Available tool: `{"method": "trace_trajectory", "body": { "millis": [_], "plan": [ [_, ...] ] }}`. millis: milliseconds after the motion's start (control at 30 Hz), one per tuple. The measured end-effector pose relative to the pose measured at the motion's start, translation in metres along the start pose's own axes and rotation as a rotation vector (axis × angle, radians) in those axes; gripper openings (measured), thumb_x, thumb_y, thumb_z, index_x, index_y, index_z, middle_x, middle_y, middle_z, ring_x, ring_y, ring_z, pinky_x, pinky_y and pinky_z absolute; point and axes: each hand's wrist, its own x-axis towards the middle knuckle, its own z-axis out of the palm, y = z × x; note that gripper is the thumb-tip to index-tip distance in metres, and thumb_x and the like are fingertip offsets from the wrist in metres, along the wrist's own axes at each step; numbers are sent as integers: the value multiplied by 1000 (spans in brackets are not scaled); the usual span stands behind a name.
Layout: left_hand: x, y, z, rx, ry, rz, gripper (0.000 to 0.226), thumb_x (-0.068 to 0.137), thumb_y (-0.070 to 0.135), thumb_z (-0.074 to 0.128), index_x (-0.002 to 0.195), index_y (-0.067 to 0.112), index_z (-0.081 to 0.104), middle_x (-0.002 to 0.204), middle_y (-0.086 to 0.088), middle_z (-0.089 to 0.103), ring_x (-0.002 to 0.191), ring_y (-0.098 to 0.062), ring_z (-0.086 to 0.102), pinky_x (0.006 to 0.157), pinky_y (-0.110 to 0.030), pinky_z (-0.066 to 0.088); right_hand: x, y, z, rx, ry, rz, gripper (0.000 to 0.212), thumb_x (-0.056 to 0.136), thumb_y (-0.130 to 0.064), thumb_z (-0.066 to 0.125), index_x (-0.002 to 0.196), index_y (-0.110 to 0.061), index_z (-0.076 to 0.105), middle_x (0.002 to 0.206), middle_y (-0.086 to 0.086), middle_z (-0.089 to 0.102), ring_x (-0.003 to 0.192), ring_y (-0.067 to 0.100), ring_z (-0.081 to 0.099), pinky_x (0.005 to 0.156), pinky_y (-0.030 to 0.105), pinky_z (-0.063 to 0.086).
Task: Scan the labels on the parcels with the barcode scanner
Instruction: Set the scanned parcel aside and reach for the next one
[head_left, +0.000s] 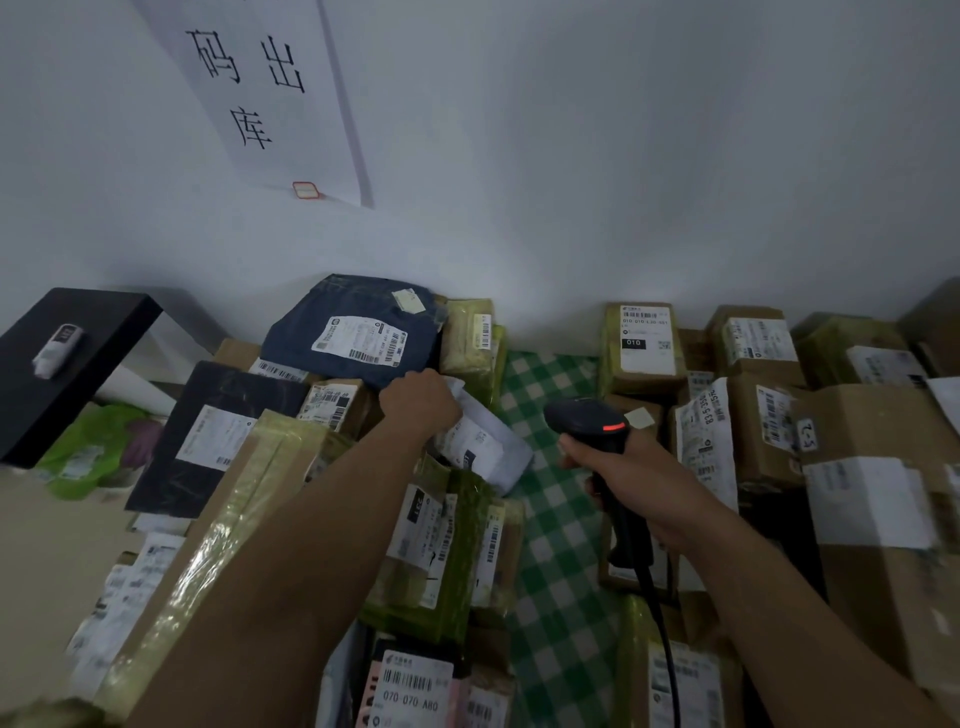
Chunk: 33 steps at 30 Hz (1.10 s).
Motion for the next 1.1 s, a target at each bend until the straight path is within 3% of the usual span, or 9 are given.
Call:
{"method": "trace_trajectory", "body": {
  "millis": [100, 200, 300, 467, 533, 633, 833, 967, 1100],
  "plan": [
    [-8, 10, -7, -12, 183, 47, 36, 94, 41, 64, 113, 10, 62, 117, -11, 64, 108, -30, 64, 81, -36, 49, -5, 0, -1, 7, 1, -7, 12, 96, -30, 71, 108, -25, 70, 100, 8, 77, 69, 15, 61, 65, 31, 52],
    [-19, 29, -4, -99, 278, 252, 23, 96, 32, 64, 104, 11, 67, 111, -8, 64, 95, -26, 64, 71, -33, 47, -14, 0, -4, 11, 27, 1, 12, 96, -32, 71, 107, -28, 70, 100, 5, 77, 73, 16, 62, 71, 34, 53],
    [-31, 56, 6, -266, 249, 396, 29, 98, 33, 65, 113, 10, 70, 120, -10, 61, 101, -27, 63, 77, -32, 47, -24, 0, -14, 30, 68, 15, 19, 95, -35, 72, 112, -27, 71, 96, 2, 77, 74, 13, 64, 70, 32, 53],
    [-25, 118, 13, -401, 165, 491, 43, 101, 37, 61, 137, 13, 59, 139, -10, 56, 121, -27, 57, 101, -39, 49, -25, -4, -41, 40, 185, 32, 17, 96, -33, 71, 111, -26, 70, 90, 0, 72, 70, 13, 61, 63, 30, 51],
    [-18, 145, 13, -456, 115, 509, 43, 102, 35, 59, 138, 12, 58, 140, -11, 55, 122, -28, 57, 102, -38, 47, -22, -3, -54, 19, 215, 49, 15, 97, -32, 70, 110, -24, 70, 83, 1, 69, 67, 15, 60, 57, 29, 50],
    [-4, 182, 18, -568, 10, 533, 38, 104, 30, 58, 134, 7, 60, 137, -12, 61, 121, -29, 60, 91, -28, 45, -16, 3, -69, -9, 251, 83, 14, 98, -34, 69, 108, -25, 70, 86, 5, 73, 66, 14, 61, 60, 30, 50],
    [30, 222, 64, -934, -165, 285, 46, 95, 43, 69, 133, 15, 66, 131, -5, 69, 120, -26, 65, 96, -29, 49, -4, 22, -83, 39, 276, 121, 15, 96, -34, 71, 108, -25, 71, 92, 6, 75, 67, 13, 62, 62, 31, 51],
    [37, 223, 73, -1195, -199, 120, 46, 91, 31, 78, 131, 10, 67, 128, -9, 70, 114, -25, 67, 98, -34, 55, -6, 26, -86, 55, 264, 110, 14, 96, -33, 71, 109, -26, 71, 91, 3, 77, 66, 13, 61, 64, 31, 52],
    [19, 209, 64, -1363, -176, 99, 43, 95, 25, 73, 134, 8, 64, 129, -8, 68, 111, -21, 65, 84, -24, 55, -14, 21, -88, 73, 275, 81, 11, 96, -31, 71, 106, -26, 71, 93, 7, 77, 67, 15, 61, 66, 33, 52]
  ]
}}
